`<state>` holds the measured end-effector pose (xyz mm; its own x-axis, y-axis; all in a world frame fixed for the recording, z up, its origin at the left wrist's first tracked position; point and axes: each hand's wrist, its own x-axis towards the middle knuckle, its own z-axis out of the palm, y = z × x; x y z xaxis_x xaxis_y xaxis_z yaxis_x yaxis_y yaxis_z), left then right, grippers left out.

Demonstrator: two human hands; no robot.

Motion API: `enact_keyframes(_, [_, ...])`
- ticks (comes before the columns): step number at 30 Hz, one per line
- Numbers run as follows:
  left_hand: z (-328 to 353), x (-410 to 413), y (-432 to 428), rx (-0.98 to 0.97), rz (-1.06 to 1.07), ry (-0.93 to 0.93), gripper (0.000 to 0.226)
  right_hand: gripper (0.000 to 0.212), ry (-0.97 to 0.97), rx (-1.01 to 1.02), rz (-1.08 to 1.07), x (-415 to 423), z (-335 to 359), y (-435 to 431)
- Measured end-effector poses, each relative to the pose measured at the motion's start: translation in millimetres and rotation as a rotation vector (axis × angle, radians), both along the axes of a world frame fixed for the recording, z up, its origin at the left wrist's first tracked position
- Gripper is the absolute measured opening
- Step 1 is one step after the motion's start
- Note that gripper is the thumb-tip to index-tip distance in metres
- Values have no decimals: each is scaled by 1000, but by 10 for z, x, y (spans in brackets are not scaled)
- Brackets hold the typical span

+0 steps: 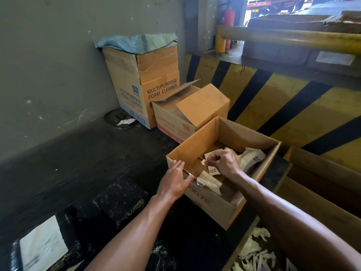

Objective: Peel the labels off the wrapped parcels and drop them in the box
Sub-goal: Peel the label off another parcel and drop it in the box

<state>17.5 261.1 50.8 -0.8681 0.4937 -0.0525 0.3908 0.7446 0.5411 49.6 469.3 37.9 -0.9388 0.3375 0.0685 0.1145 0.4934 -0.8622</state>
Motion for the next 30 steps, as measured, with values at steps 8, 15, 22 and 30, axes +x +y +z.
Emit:
enact_keyframes(8, [0, -2, -3, 0, -3, -2, 73, 22, 13, 97, 21, 1, -42, -12])
enact_keyframes(15, [-13, -8, -9, 7, -8, -5, 73, 15, -14, 80, 26, -10, -71, 25])
enact_keyframes(22, [-28, -8, -7, 6, -7, 7, 73, 12, -44, 174, 27, -46, -151, 53])
enact_keyframes(30, [-22, -22, -1, 33, 27, 0, 79, 18, -110, 58, -36, -29, -30, -21])
